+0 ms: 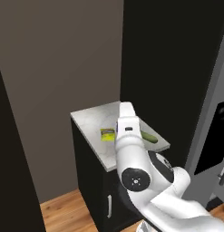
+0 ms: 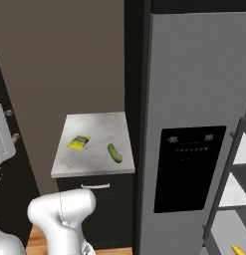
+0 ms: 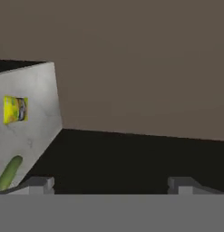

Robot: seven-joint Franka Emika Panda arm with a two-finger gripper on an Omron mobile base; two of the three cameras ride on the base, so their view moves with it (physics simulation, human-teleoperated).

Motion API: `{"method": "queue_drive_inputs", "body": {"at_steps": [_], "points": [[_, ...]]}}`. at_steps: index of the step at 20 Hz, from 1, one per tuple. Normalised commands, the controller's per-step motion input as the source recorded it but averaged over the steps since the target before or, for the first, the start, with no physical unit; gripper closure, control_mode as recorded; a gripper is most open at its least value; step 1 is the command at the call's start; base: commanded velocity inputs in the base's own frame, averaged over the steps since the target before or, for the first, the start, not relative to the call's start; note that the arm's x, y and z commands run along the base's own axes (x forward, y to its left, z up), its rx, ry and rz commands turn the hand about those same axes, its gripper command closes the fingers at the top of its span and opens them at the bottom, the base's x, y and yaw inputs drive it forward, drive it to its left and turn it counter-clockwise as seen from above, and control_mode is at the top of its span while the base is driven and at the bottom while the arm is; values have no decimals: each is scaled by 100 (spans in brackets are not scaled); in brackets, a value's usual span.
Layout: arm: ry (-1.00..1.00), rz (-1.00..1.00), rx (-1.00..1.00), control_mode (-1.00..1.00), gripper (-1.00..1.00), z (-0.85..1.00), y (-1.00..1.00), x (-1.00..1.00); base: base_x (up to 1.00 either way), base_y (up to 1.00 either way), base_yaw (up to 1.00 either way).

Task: Place the cucumber and corn inside the fridge drawer. Close the drawer after placing the vegetables.

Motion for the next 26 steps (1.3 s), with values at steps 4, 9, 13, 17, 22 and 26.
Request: {"method": "queue_drive_inputs", "body": {"at_steps": [4,9,13,17,22,26], "points": [[-1,0,54,-100,-100,-50,-94,72,0,0,0],[13,-8,32,-100,-100,-39,-85,74,0,0,0],[24,-14,4,-100,-100,-45,-43,64,0,0,0],[30,-23,7,-100,-100,-57,-42,46,0,0,0],[32,-21,12,-100,-100,-47,-47,59,0,0,0],[20,-17,8,-100,-100,-31,-31,55,0,0,0]]}}
